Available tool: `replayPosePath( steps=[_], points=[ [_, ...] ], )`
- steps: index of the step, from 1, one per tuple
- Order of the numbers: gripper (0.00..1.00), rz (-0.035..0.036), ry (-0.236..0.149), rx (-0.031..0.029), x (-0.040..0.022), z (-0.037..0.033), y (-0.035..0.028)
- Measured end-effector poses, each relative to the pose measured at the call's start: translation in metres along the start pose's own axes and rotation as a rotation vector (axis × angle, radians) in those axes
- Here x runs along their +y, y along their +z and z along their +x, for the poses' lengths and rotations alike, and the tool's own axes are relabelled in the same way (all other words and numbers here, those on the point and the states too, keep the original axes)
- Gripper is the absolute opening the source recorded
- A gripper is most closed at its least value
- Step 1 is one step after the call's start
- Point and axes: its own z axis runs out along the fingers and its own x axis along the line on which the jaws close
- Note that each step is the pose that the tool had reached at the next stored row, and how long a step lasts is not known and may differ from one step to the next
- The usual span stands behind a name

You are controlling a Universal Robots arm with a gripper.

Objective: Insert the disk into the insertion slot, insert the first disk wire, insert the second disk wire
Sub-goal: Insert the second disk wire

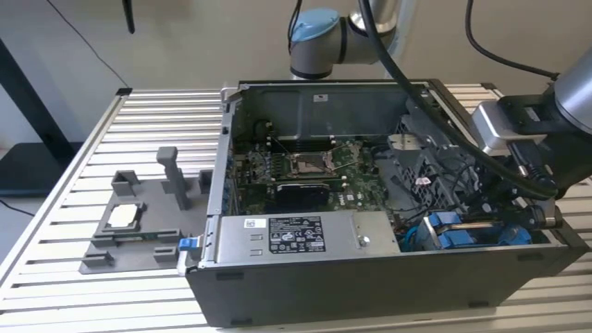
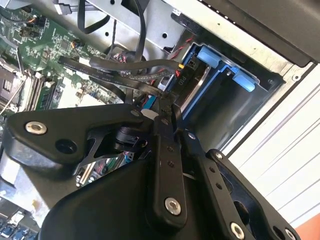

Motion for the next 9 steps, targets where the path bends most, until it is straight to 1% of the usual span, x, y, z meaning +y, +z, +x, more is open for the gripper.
replayPosePath(
  steps=[4,7,9],
  points=[
    [0.16,0.0000,0.000,0.0010,0.0001,-0.0001,0.0003],
    [0.16,0.0001,0.000,0.0038,0.0001,-0.0003,0.0008],
    [0.16,0.0002,0.000,0.0069,0.0001,-0.0004,0.0011]
  ],
)
